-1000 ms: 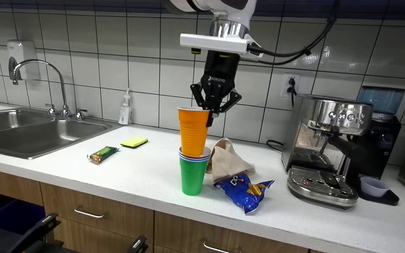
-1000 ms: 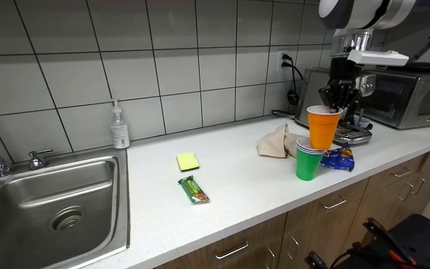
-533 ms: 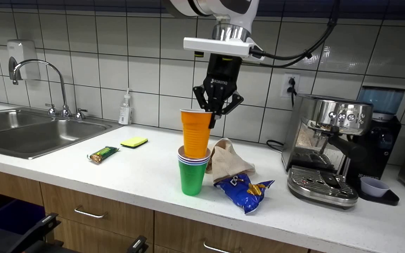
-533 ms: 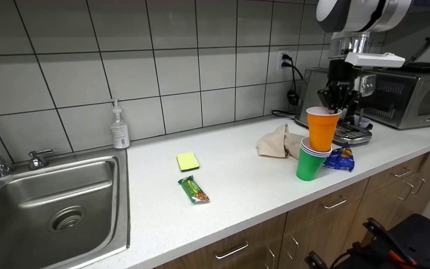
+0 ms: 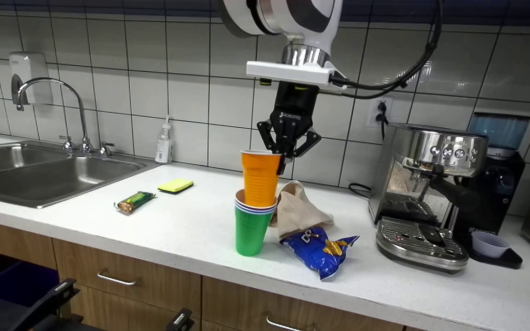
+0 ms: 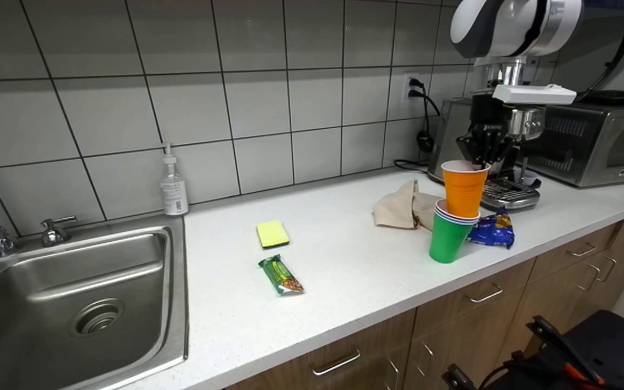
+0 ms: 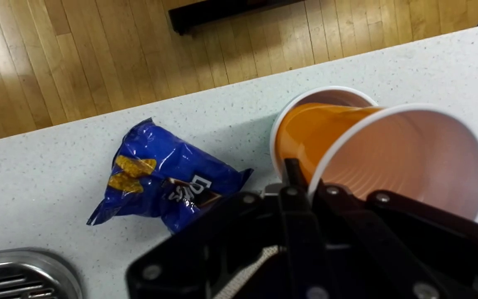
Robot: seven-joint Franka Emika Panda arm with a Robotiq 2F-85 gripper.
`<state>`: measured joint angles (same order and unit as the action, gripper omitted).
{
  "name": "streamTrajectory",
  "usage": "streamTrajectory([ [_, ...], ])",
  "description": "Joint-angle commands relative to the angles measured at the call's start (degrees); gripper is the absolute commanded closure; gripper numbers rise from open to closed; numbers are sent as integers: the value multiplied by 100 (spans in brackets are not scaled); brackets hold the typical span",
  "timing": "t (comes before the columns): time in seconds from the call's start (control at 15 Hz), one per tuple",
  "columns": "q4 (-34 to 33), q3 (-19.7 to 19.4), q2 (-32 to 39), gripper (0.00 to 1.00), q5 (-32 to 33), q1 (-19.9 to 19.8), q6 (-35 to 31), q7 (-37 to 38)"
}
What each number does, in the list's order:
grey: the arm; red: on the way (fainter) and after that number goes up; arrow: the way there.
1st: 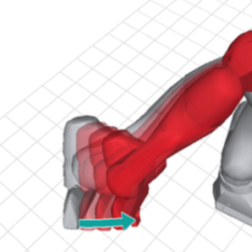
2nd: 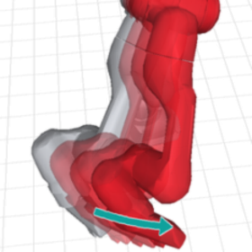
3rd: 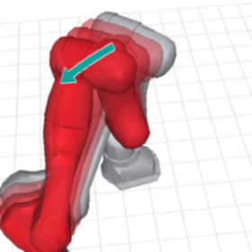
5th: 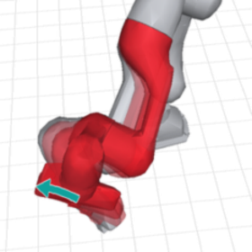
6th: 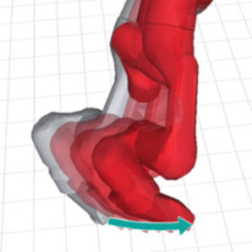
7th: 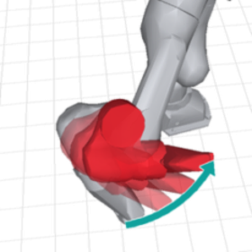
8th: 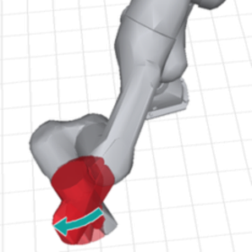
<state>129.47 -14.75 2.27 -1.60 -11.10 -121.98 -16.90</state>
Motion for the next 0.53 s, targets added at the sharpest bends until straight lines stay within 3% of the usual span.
streamTrajectory([
  [0.0, -279, 108, 231, 99, -131, -79, 114, -112],
  [0.47, -415, 263, 421, 99, -317, -62, 146, -165],
])
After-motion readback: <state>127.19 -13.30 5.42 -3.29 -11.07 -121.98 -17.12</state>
